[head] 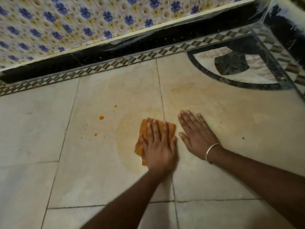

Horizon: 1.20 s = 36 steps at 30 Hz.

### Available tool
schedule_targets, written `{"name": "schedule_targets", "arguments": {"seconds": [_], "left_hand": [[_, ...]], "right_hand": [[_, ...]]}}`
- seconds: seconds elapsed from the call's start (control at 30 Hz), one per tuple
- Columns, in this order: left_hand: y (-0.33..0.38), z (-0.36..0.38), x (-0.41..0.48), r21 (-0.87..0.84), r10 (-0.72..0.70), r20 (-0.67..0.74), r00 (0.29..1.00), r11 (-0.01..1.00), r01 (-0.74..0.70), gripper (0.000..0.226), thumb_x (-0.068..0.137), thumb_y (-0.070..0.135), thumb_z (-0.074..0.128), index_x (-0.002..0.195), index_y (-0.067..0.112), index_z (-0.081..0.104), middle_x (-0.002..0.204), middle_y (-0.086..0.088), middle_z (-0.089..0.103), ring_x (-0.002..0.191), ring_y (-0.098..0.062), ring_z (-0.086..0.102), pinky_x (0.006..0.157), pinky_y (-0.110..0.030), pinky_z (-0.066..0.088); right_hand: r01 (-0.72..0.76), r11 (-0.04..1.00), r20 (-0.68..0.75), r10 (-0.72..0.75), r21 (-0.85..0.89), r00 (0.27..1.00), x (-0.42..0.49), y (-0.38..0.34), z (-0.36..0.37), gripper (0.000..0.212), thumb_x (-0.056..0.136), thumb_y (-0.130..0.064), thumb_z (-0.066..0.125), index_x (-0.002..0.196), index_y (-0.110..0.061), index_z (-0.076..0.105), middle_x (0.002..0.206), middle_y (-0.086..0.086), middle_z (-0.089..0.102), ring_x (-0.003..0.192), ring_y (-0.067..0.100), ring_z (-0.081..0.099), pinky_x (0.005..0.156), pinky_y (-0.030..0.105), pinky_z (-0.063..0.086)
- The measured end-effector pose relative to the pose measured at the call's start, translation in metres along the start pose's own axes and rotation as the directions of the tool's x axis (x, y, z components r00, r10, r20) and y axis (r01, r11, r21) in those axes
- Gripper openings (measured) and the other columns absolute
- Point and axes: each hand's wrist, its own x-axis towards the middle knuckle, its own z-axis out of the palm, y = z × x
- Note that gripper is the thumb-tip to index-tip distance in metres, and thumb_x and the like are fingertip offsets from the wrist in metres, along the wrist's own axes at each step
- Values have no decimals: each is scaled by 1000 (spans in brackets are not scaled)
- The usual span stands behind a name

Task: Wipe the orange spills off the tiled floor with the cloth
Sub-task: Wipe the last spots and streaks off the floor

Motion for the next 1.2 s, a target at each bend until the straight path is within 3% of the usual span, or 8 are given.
{"name": "schedule_targets", "arguments": {"seconds": [0.33, 0.4, 0.47, 0.57, 0.67, 0.8, 0.93, 1.2], "left_hand": [[-78, -33, -11, -70, -372, 48, 927, 925, 374, 82, 100, 61, 8, 167, 14, -1, 174, -15, -7, 160, -31, -11, 127, -59, -4], [-73, -35, -43, -79, -434, 29, 900, 897, 435, 90, 96, 63, 23, 162, 3, 21, 171, -27, 11, 159, -42, 8, 126, -63, 9], [-75, -44, -60, -6, -373, -33, 927, 928, 373, 71, 84, 53, 56, 134, 2, 58, 145, -35, 49, 132, -52, 47, 108, -64, 36], [-80, -52, -63, 150, -271, -89, 959, 948, 281, 31, 66, 15, 79, 92, 8, 64, 94, -23, 66, 83, -41, 63, 71, -49, 51], [-54, -75, -47, 114, -249, 106, 963, 965, 237, 19, 86, 3, 57, 101, 11, 64, 105, -12, 66, 96, -32, 66, 75, -38, 51], [-51, -110, -27, -168, -124, 453, 883, 960, 221, 23, 92, 24, 60, 72, 14, 61, 65, 1, 51, 70, -18, 61, 64, -28, 46], [-74, -170, 10, -372, -50, 642, 765, 853, 368, 39, 97, 37, 69, 113, 2, 75, 104, -15, 75, 92, -26, 73, 79, -36, 60], [-106, -275, 72, -378, -39, 585, 810, 870, 315, 27, 101, 18, 61, 124, 4, 66, 104, -10, 73, 103, -29, 73, 91, -41, 62]], "right_hand": [[-24, 1000, 123, 25, -12, 992, -3, 0, -10, 71, 102, -50, 11, 157, -9, 25, 165, 8, 21, 153, 24, 18, 122, 46, 9], [-21, 1000, 150, 22, -2, 988, -5, -1, -10, 74, 102, -52, 4, 156, -9, 29, 164, 8, 26, 152, 24, 23, 121, 45, 11], [-20, 999, 174, 15, 29, 985, -2, 3, -12, 80, 100, -57, -3, 156, -10, 29, 164, 7, 27, 151, 22, 23, 120, 43, 9], [48, 997, 203, -59, 59, 977, 4, 9, -19, 92, 86, -69, -18, 159, -16, 1, 166, -1, -6, 151, 12, -8, 122, 36, -4], [7, 997, 317, -31, 77, 948, -1, 19, -26, 105, 69, -77, -18, 157, -21, -12, 165, -2, -20, 145, 6, -24, 123, 33, -8], [25, 995, 478, -66, 92, 876, 17, 7, -65, 147, 34, -96, -31, 159, -22, -7, 166, -1, -18, 152, 13, -16, 122, 34, -4], [182, 979, 513, -206, 96, 833, 33, -19, -135, 81, 96, -70, 19, 160, -25, -2, 167, 1, -13, 154, 15, -11, 123, 32, -2], [172, 985, 420, -160, 8, 893, 104, -101, -175, 68, 105, -48, 31, 161, -19, 6, 169, 6, -5, 155, 23, -3, 125, 43, 5]]}}
